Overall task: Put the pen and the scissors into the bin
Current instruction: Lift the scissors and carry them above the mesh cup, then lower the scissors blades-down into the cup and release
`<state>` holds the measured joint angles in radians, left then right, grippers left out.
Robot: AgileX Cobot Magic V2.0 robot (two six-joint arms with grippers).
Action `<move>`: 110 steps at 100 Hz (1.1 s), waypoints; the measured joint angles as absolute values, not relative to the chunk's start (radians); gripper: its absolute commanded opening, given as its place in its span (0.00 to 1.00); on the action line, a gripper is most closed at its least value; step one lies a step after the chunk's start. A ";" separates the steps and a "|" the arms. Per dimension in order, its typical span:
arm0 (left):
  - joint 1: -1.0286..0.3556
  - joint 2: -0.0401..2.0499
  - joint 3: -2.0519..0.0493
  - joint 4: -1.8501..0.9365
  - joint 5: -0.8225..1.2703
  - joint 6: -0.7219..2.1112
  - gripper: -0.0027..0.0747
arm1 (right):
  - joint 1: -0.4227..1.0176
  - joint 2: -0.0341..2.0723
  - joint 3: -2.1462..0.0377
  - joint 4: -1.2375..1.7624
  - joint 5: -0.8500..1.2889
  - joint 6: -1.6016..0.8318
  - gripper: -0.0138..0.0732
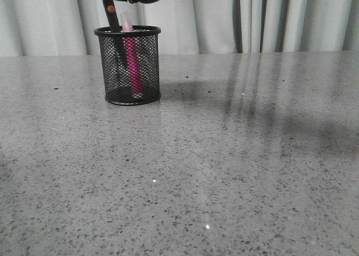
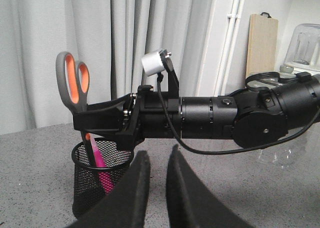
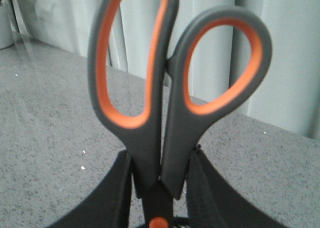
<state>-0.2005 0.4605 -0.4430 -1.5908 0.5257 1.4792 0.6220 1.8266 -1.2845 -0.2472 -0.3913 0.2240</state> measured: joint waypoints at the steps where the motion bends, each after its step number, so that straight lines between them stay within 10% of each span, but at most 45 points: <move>1: -0.201 0.461 -0.443 -1.591 0.526 1.479 0.11 | 0.622 1.829 -1.285 -0.247 -0.389 0.224 0.08; 69: -0.201 0.461 -0.443 -1.592 0.526 1.480 0.11 | 0.622 1.838 -1.187 -0.165 -0.424 0.210 0.09; 110: -0.201 0.461 -0.443 -1.592 0.528 1.480 0.11 | 0.622 1.835 -1.179 -0.132 -0.461 0.210 0.66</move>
